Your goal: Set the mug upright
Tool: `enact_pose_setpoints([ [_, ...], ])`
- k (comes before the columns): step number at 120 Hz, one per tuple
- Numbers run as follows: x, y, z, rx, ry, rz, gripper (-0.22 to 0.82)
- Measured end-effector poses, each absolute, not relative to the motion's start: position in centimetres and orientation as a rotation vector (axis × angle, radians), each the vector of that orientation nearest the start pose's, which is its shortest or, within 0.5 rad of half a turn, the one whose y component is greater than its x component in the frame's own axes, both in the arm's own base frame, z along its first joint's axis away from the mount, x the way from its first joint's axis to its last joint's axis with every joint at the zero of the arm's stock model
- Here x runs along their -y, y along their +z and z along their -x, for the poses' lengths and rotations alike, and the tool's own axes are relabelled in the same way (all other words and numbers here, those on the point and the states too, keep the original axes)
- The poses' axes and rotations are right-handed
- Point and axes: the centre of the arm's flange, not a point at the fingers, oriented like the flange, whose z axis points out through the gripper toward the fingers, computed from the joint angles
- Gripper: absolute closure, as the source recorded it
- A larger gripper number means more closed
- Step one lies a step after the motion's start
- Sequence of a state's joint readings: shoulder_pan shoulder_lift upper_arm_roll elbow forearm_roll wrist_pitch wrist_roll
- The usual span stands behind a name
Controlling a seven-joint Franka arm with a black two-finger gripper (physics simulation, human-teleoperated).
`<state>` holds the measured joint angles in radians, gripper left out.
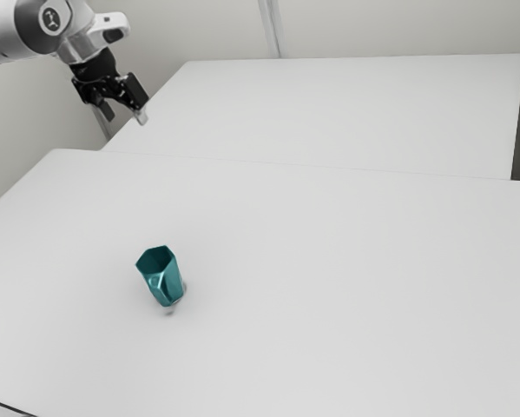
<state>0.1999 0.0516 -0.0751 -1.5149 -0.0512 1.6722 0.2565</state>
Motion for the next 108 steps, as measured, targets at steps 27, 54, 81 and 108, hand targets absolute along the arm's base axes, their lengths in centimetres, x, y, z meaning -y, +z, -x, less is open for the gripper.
enact_pose_setpoints([
  [27, -8.1, 63.0, -57.9, -0.225, -0.157, 3.182, 0.0],
  [54, -14.3, 61.5, -57.3, -0.056, -0.143, 3.297, 0.0],
  [81, -8.7, 62.6, -58.4, -0.275, -0.116, 3.205, 0.0],
  [108, -6.6, 63.3, -58.8, -0.348, -0.064, 3.119, 0.0],
])
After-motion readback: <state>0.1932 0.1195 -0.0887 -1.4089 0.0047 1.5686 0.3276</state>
